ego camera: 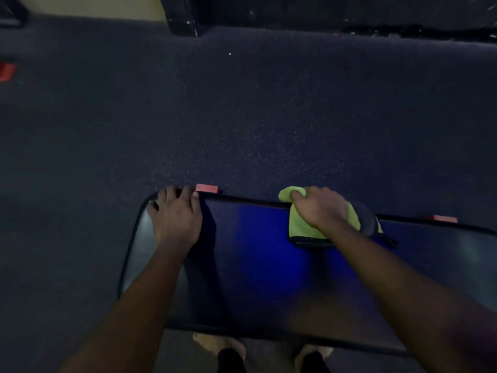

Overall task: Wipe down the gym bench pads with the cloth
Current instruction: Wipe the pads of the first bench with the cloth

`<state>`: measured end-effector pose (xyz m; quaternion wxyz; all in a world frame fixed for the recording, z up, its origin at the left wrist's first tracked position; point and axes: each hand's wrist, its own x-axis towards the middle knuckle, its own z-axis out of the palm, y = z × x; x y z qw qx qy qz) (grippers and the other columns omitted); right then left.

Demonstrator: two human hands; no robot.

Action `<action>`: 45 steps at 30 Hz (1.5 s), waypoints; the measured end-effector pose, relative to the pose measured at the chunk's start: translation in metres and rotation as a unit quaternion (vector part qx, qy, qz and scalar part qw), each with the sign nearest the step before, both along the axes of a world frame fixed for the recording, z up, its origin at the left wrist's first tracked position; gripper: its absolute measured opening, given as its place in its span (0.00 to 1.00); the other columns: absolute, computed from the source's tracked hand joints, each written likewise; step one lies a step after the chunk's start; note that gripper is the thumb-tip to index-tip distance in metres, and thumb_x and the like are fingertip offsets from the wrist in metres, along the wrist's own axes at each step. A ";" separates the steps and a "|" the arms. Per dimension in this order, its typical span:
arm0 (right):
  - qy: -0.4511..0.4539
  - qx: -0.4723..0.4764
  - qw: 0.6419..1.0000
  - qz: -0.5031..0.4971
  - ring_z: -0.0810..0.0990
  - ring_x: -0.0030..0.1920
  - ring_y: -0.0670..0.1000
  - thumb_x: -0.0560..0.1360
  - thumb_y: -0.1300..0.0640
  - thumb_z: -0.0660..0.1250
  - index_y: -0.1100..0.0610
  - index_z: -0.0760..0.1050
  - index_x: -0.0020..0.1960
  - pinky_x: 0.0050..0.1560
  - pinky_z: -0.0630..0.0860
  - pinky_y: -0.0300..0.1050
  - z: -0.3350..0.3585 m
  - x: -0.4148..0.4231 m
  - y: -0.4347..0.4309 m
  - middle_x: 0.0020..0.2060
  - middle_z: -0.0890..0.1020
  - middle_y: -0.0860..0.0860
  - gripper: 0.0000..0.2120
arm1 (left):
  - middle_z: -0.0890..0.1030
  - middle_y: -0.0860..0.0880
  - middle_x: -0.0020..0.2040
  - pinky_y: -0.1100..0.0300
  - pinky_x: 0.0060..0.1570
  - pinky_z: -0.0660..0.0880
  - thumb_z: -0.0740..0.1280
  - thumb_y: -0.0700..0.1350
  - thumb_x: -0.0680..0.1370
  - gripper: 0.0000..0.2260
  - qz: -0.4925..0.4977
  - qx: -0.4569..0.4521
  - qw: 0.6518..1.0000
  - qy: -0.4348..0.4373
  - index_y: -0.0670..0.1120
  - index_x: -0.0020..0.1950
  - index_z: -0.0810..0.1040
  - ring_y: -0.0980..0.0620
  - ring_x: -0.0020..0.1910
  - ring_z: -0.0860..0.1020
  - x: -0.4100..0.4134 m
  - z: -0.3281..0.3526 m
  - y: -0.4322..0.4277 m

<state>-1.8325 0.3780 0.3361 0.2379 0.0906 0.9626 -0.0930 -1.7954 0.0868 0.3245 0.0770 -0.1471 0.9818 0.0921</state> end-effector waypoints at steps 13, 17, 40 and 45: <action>0.108 -0.070 0.983 0.129 0.77 0.61 0.58 0.79 0.34 0.47 0.47 0.73 0.66 0.61 0.69 0.59 -0.012 0.007 -0.118 0.61 0.82 0.53 0.28 | 0.79 0.46 0.47 0.51 0.44 0.71 0.53 0.51 0.84 0.14 0.182 0.212 0.955 0.102 0.46 0.52 0.75 0.45 0.46 0.77 0.079 -0.001 -0.084; 0.108 0.015 0.991 0.074 0.78 0.60 0.60 0.81 0.38 0.49 0.50 0.74 0.65 0.60 0.67 0.59 -0.013 0.007 -0.151 0.60 0.82 0.56 0.25 | 0.77 0.52 0.42 0.58 0.39 0.66 0.53 0.52 0.85 0.14 0.201 0.258 0.941 0.090 0.50 0.47 0.74 0.53 0.41 0.76 0.104 0.004 -0.093; 0.045 0.055 0.753 0.655 0.78 0.61 0.58 0.78 0.33 0.49 0.56 0.83 0.56 0.67 0.60 0.64 -0.004 0.102 -0.353 0.52 0.84 0.57 0.33 | 0.79 0.46 0.37 0.47 0.39 0.74 0.53 0.52 0.85 0.17 0.359 0.251 0.884 0.163 0.45 0.43 0.73 0.46 0.36 0.78 0.234 0.007 -0.141; 0.072 -0.123 0.712 0.687 0.74 0.61 0.48 0.77 0.39 0.54 0.51 0.85 0.51 0.76 0.53 0.60 -0.013 0.193 -0.288 0.47 0.85 0.47 0.25 | 0.79 0.44 0.39 0.47 0.40 0.75 0.52 0.54 0.85 0.19 0.370 0.263 0.873 0.178 0.44 0.46 0.75 0.45 0.39 0.78 0.247 0.037 -0.119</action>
